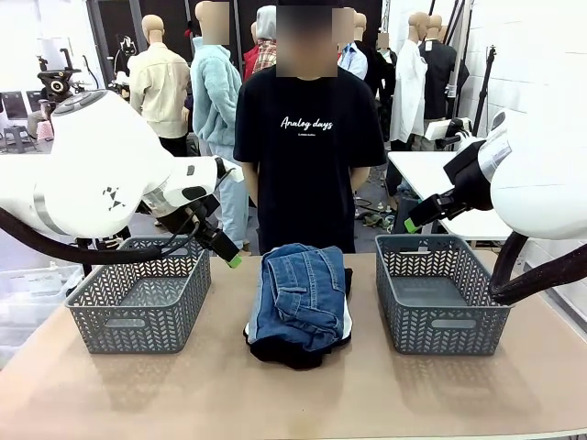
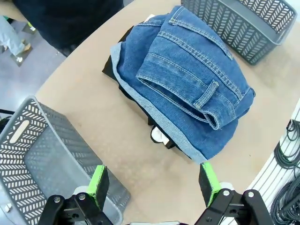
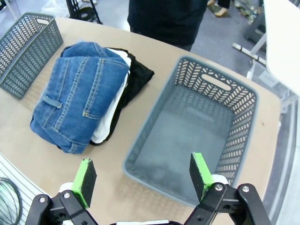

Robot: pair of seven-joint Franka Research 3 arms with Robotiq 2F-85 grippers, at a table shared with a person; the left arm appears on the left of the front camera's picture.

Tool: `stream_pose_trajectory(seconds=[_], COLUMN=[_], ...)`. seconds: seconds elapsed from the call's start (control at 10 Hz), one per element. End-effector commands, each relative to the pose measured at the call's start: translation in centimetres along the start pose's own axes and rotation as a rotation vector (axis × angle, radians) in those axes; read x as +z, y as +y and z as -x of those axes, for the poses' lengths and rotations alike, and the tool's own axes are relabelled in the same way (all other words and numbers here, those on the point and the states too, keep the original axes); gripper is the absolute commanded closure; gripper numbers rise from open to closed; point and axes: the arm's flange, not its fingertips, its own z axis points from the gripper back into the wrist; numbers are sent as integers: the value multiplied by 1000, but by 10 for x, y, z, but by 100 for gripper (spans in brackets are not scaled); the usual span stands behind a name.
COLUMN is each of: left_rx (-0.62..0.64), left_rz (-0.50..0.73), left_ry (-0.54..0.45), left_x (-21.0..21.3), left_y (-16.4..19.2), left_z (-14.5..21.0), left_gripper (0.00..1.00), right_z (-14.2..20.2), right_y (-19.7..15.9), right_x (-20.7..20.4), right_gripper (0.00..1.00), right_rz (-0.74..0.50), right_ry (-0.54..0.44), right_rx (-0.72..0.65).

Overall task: Sort the tops and bottoms.
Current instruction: Lift clothes from the center of the table with your left hand.

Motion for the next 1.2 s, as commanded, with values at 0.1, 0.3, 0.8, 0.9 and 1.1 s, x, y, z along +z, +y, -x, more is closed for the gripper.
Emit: stream_pose_trajectory(seconds=[0.1,0.3,0.8,0.9,1.1], left_rx=[-35,-23,228,272,394], left_rz=[30,15,-60,-63,-41], left_ry=[-35,-13,8,11,61], left_x=[-26,-73,-114,-117,-126], left_y=[-4,-3,-2,-2,1], left_z=[-29,-65,-91,-92,-89], left_gripper=[0,0,0,0,0], right_z=[4,4,4,4,4], right_y=[0,0,0,0,0], right_x=[-1,-1,-1,-1,-1], right_gripper=[0,0,0,0,0], right_rz=[-5,-5,-5,-5,-5], right_ry=[5,5,5,5,5], right_rx=[-1,-1,-1,-1,-1])
